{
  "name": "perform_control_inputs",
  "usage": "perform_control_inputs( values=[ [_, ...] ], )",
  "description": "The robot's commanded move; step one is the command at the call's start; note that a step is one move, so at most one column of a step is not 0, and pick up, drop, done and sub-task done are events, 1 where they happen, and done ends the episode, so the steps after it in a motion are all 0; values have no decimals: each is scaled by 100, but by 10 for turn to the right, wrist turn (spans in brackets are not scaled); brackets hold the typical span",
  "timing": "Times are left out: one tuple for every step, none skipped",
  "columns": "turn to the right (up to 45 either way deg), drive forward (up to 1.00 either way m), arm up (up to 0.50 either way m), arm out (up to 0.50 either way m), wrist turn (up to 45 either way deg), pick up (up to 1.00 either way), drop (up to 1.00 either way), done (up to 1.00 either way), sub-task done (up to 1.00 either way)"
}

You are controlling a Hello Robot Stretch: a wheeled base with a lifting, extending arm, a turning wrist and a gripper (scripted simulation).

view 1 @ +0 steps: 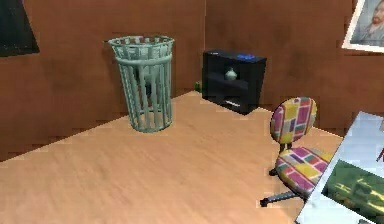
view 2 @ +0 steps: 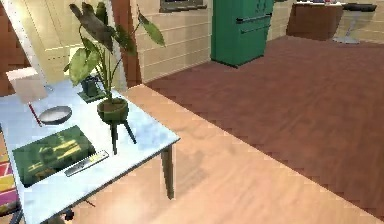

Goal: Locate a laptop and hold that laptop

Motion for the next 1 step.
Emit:
perform_control_inputs(
  values=[
    [-330,0,0,0,0,0,0,0,0]
  ],
)
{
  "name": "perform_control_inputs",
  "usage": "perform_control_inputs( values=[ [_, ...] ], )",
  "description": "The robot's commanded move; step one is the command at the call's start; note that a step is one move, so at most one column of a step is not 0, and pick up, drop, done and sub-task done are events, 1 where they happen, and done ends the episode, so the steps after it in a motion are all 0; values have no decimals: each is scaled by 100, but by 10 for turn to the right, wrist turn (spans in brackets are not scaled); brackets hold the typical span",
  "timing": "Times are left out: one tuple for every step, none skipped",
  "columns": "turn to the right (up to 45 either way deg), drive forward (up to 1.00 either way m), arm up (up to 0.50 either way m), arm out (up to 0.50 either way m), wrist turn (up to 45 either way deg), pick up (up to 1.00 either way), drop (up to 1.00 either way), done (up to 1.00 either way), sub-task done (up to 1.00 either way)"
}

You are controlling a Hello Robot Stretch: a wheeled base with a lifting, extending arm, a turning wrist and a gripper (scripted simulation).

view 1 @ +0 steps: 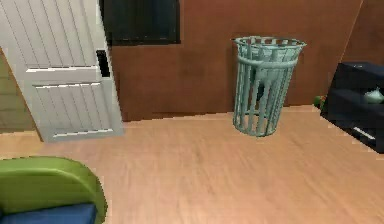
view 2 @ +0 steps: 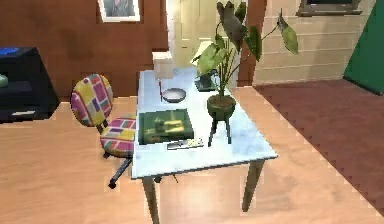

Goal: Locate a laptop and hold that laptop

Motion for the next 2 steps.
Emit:
perform_control_inputs(
  values=[
    [0,100,0,0,0,0,0,0,0],
    [-60,0,0,0,0,0,0,0,0]
  ],
)
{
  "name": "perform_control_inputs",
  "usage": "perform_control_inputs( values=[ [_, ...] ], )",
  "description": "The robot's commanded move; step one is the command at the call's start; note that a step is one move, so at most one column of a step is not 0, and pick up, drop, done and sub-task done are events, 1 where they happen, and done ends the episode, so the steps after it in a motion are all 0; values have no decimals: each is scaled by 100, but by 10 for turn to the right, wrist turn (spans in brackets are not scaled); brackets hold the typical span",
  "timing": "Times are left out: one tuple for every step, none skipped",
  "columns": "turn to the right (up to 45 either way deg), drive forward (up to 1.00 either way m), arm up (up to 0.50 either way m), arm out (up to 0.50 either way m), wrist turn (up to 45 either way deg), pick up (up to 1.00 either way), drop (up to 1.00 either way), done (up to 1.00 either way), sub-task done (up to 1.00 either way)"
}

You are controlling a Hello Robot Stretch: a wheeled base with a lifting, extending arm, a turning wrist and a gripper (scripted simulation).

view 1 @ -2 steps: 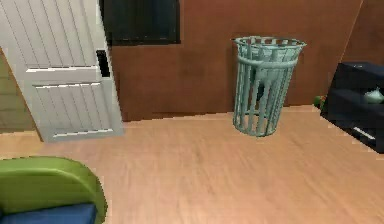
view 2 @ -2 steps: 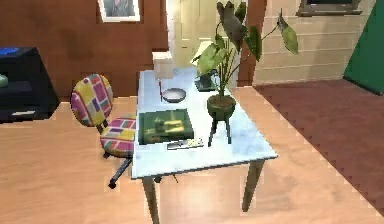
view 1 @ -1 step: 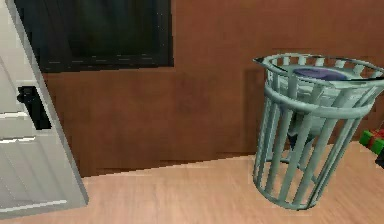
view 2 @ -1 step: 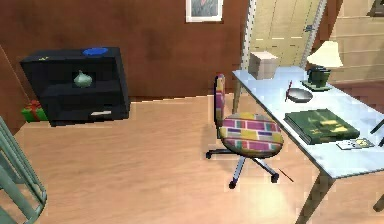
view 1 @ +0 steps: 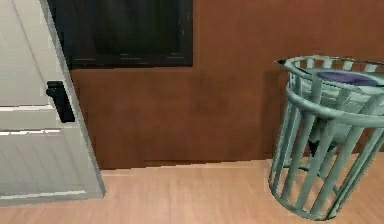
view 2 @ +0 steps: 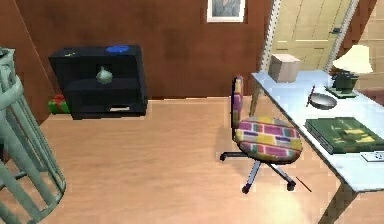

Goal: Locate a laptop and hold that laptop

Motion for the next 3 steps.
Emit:
perform_control_inputs(
  values=[
    [0,20,0,0,0,0,0,0,0],
    [-450,0,0,0,0,0,0,0,0],
    [-120,0,0,0,0,0,0,0,0]
  ],
)
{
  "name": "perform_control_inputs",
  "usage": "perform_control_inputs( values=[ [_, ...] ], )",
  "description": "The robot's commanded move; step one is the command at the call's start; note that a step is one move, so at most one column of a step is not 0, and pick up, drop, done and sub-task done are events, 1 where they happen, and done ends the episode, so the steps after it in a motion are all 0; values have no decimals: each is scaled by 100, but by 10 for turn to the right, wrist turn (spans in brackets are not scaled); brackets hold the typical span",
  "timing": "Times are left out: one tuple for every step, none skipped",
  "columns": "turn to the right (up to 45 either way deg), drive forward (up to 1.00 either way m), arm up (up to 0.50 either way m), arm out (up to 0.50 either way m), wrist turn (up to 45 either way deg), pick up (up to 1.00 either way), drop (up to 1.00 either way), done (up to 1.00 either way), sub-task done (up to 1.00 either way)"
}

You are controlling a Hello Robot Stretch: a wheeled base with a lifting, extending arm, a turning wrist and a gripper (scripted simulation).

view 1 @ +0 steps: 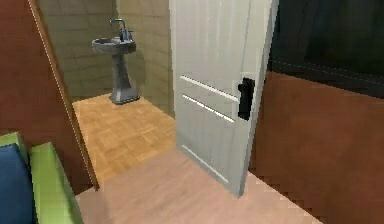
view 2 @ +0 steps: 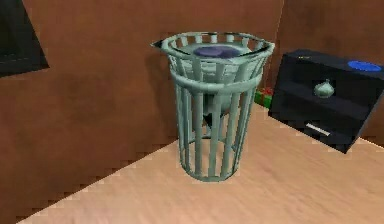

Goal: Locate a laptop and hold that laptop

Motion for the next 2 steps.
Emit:
perform_control_inputs(
  values=[
    [0,75,0,0,0,0,0,0,0],
    [-360,0,0,0,0,0,0,0,0]
  ],
)
